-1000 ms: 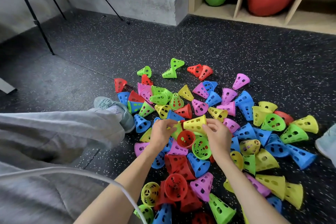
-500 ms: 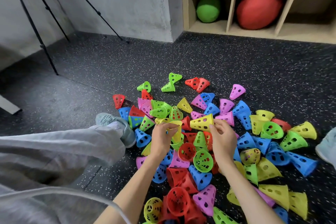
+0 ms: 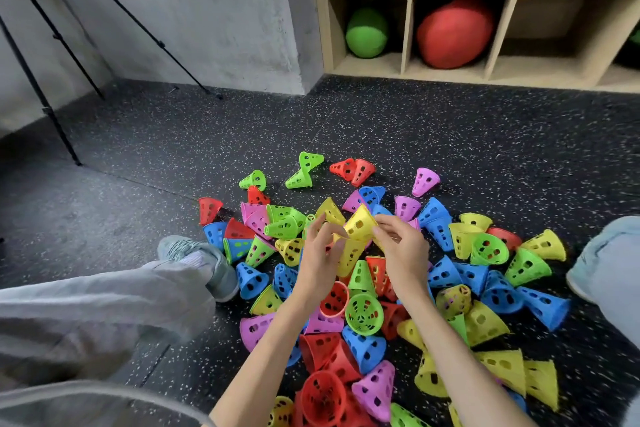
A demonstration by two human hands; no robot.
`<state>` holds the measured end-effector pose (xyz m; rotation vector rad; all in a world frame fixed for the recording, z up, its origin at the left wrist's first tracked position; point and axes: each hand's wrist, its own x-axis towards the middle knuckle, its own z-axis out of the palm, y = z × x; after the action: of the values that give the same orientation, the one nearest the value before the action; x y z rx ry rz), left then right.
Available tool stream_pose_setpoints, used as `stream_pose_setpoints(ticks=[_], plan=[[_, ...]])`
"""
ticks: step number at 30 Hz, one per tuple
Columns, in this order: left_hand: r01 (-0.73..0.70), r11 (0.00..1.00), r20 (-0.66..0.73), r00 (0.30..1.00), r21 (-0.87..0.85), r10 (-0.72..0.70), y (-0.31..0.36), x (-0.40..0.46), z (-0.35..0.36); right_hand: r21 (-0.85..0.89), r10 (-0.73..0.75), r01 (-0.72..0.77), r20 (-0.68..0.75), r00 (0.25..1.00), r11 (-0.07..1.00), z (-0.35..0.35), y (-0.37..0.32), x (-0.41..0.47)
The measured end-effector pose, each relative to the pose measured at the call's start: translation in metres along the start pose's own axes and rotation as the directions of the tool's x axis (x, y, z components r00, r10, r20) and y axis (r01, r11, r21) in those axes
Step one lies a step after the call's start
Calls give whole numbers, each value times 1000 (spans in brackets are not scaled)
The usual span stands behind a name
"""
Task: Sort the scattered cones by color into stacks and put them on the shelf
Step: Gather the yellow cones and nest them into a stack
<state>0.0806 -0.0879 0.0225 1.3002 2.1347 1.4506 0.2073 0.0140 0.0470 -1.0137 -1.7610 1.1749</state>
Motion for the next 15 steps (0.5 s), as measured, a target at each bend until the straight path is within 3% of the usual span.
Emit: stream_pose_setpoints(ticks=[4,15], plan=[[-44,996,18,999,-71,45,13,1,15,-43,-30,32,65,997,999,-11,2,1],[-20,999,15,1000,-26,21,19,-4,13,-31,-42,46,121,992,998,-4,7,-5]])
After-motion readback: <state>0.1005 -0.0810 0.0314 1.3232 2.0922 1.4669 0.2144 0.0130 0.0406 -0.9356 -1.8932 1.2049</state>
